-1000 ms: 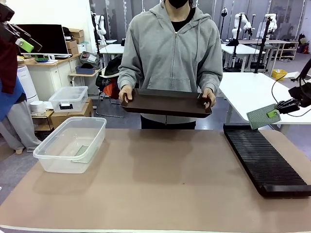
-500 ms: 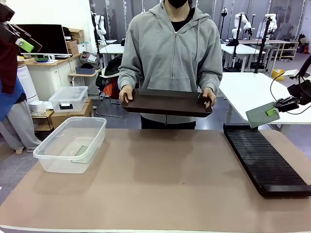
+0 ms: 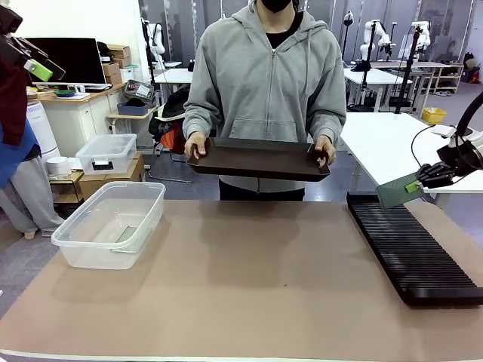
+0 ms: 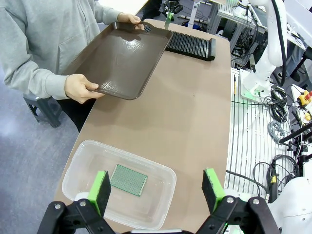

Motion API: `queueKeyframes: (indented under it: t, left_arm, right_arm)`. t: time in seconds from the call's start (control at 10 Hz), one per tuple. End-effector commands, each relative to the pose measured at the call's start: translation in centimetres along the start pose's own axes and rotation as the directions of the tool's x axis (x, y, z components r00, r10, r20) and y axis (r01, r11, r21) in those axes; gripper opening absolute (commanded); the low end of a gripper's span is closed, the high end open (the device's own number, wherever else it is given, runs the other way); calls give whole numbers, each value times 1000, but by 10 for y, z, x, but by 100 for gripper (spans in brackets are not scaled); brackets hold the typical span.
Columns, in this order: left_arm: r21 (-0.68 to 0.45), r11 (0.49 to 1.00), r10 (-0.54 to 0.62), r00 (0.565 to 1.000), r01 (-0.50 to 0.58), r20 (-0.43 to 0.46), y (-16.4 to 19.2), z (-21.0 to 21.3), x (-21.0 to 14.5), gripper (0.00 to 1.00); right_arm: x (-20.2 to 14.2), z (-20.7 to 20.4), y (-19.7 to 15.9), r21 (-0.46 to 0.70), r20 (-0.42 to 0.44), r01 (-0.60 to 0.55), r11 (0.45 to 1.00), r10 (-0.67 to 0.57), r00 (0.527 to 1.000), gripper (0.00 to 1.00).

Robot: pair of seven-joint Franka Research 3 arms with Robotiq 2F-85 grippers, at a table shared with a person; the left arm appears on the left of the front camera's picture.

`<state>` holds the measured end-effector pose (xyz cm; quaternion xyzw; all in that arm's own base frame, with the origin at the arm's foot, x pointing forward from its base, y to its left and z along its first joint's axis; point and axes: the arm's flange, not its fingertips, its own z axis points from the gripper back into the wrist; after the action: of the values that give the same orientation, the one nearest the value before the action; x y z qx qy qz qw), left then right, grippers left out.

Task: Sort PCBs into racks and boxes based on the side picked up.
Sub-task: If the short side of the Blank PCB is picked up, insert it into the PCB Rack ; if the long side is picked up, place it in the Organizing box.

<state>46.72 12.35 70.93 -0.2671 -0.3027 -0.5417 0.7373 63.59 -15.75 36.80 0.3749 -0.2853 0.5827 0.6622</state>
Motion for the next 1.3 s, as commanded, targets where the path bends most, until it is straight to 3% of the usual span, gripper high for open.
queueKeyframes:
  t: [0.0, 1.2]
  left_arm:
    - [-4, 1000, 1, 1000, -1, 5, -3, 0, -2, 100]
    - [-4, 1000, 1, 1000, -1, 5, -3, 0, -2, 100]
  right_arm:
    - [-9, -13, -4, -12, -37, -35, 999, 35, 999, 2]
    - [-46, -50, -9, 9, -35, 16, 1000, -15, 999, 2]
